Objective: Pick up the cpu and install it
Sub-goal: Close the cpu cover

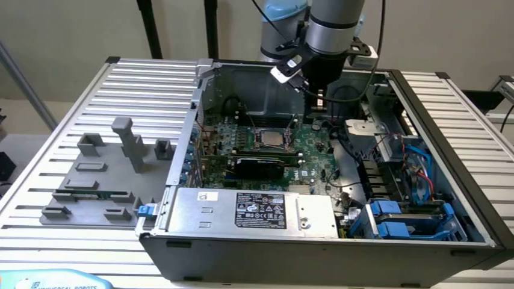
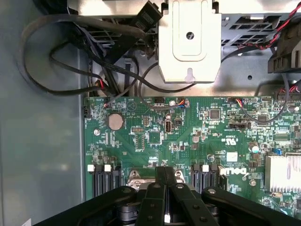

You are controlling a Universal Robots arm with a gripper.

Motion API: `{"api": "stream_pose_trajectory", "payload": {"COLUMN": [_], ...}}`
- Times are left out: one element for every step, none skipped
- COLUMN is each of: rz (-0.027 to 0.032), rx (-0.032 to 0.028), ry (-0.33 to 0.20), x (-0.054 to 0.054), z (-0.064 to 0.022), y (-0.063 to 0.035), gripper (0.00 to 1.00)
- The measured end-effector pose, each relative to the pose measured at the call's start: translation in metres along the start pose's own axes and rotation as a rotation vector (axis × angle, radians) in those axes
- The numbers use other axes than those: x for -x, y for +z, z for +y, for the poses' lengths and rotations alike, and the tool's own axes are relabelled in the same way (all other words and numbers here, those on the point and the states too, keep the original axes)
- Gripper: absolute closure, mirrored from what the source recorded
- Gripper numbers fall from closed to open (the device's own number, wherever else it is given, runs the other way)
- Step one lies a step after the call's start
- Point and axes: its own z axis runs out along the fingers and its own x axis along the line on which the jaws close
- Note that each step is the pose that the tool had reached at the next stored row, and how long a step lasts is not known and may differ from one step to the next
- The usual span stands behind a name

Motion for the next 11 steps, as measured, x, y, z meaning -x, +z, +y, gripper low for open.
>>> {"api": "stream_pose_trajectory", "payload": {"rz": [0.0001, 0.0001, 0.0005, 0.0013, 0.0019, 0.0023, 0.0027, 0.0030, 0.0031, 0.0031, 0.0030], "rx": [0.0000, -0.0001, -0.0008, -0.0025, -0.0051, -0.0090, -0.0131, -0.0174, -0.0220, -0.0265, -0.0310], "ry": [0.000, 0.000, -0.001, -0.001, -0.002, -0.004, -0.005, -0.006, -0.007, -0.008, -0.009], "x": [0.000, 0.000, 0.000, 0.000, 0.000, 0.000, 0.000, 0.000, 0.000, 0.000, 0.001], "z": [0.0000, 0.0000, -0.0002, -0.0007, -0.0017, -0.0033, -0.0049, -0.0067, -0.0085, -0.0104, -0.0124], "y": [0.0018, 0.0033, 0.0042, 0.0046, 0.0048, 0.0049, 0.0050, 0.0051, 0.0052, 0.0053, 0.0053], "gripper": [0.89, 0.89, 0.89, 0.89, 0.89, 0.89, 0.89, 0.89, 0.89, 0.89, 0.89]}}
